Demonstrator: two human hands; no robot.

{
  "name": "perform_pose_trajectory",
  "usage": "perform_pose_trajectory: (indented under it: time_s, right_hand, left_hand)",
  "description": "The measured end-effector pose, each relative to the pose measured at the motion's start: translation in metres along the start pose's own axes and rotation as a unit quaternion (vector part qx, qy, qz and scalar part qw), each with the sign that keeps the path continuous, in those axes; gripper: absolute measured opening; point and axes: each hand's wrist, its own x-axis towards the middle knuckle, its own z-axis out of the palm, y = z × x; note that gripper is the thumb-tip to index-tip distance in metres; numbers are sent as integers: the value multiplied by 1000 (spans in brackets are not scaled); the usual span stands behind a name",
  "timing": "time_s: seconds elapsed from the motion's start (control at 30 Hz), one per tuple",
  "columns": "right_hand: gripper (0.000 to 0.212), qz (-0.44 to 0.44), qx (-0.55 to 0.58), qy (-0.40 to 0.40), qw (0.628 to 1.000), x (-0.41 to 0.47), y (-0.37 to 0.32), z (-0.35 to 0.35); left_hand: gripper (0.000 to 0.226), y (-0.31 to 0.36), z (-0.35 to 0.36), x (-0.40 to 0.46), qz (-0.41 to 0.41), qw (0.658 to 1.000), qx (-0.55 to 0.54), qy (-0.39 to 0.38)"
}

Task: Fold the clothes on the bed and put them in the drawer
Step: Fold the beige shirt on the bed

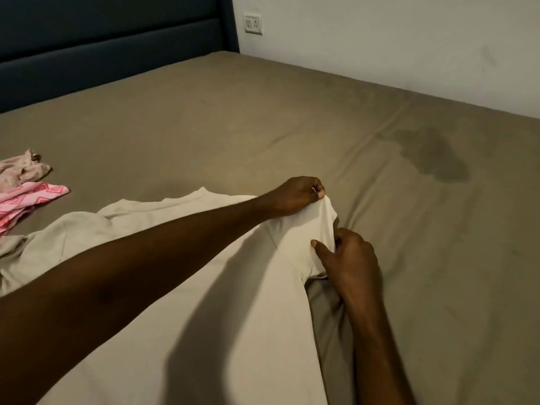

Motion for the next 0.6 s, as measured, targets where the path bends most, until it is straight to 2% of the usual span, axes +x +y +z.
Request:
perform_pose_trajectory:
  time_s: [0.07, 0.13, 0.27, 0.3, 0.37, 0.43, 0.5, 0.53, 0.6]
  right_hand:
    - [35, 29, -122, 12, 992, -5, -6, -2]
    - [37, 56, -203, 44, 976, -9, -9, -1]
    - [22, 69, -235, 144, 959, -12, -14, 4]
    - [23, 54, -233, 169, 956, -12, -15, 4]
    - [39, -12, -227, 210, 951, -13, -15, 3]
    - [46, -129, -148, 242, 950, -13, -24, 8]
    - [41, -236, -41, 169, 956, -19, -36, 25]
    - [45, -257, -38, 104, 960, -24, -40, 36]
    - [72, -240, -130, 3, 962, -27, -32, 53]
  left_hand:
    - [15, -7, 12, -2, 59, 991, 117, 31]
    - [15, -8, 21, -6, 96, 979, 171, 63]
    - [29, 0, 30, -6, 96, 959, 248, 102]
    - [32, 3, 30, -8, 97, 948, 283, 105]
    - [30, 14, 30, -14, 90, 935, 323, 114]
    - [23, 16, 20, -29, 71, 940, 293, 160]
    - [25, 3, -1, -63, 68, 934, 252, 245]
    - [28, -10, -15, -89, 62, 926, 247, 278]
    - [34, -40, -42, -147, 38, 908, 279, 311]
